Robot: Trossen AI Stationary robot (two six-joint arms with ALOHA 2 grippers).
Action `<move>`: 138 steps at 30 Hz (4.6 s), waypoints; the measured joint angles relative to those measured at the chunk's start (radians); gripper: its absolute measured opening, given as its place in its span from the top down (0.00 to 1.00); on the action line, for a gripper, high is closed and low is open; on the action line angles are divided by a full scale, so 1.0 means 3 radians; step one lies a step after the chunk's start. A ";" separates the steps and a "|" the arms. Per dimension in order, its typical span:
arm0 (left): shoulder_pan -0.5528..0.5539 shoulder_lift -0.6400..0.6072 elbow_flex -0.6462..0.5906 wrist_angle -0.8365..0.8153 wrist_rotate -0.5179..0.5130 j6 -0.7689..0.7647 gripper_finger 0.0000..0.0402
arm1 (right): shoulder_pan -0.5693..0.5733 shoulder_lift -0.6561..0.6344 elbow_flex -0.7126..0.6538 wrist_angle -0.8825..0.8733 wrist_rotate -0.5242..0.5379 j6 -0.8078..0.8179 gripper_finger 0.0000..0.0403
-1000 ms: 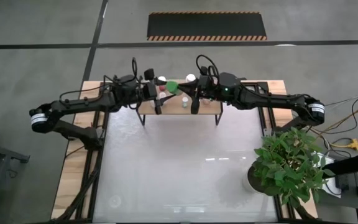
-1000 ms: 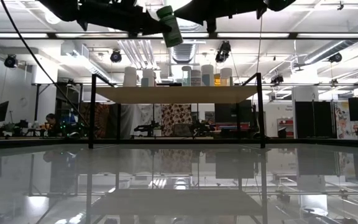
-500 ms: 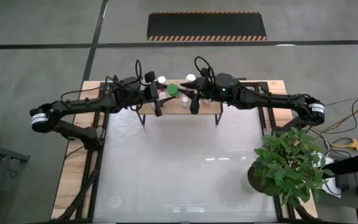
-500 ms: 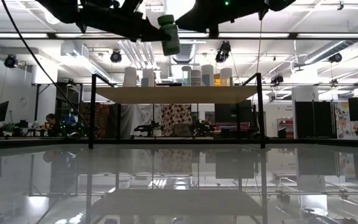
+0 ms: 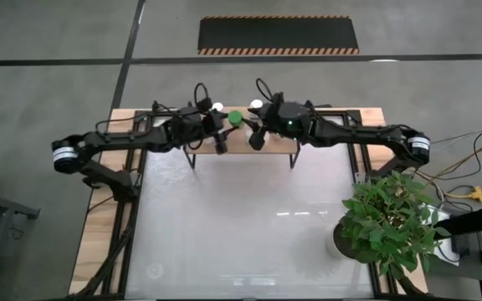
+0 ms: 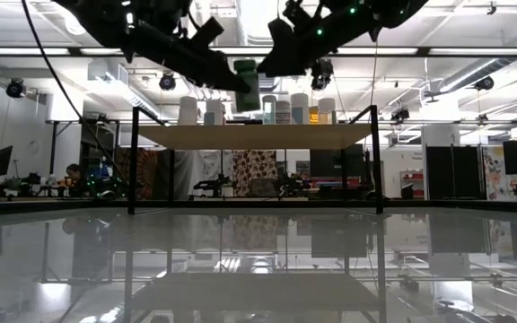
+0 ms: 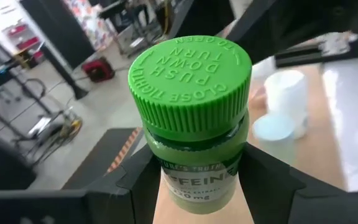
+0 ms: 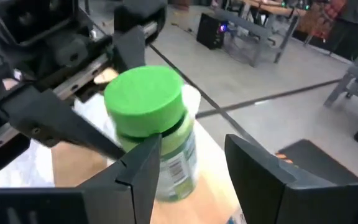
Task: Pick and place medicine bottles onto shelf by color
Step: Put the green pill bottle on the shelf, then return to Home Position
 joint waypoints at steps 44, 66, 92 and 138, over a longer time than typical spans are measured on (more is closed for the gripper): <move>-0.0200 -0.0433 0.0082 -0.0369 -0.0136 -0.0426 0.39 | 0.0015 -0.0381 -0.0045 -0.0464 -0.0250 -0.0187 0.56; -0.1442 -0.3333 -0.1570 -0.0291 0.0289 -0.0184 0.65 | 0.0110 -0.3058 -0.2350 0.0844 -0.1144 -0.0420 0.77; -0.1439 -0.4368 -0.2902 0.0268 0.0729 -0.0687 0.99 | 0.0195 -0.4793 -0.3857 0.1162 -0.2064 -0.0321 0.86; -0.1439 -0.4334 -0.2907 0.0264 0.0729 -0.0684 0.99 | 0.0191 -0.4502 -0.3862 0.0372 -0.2054 -0.0271 0.84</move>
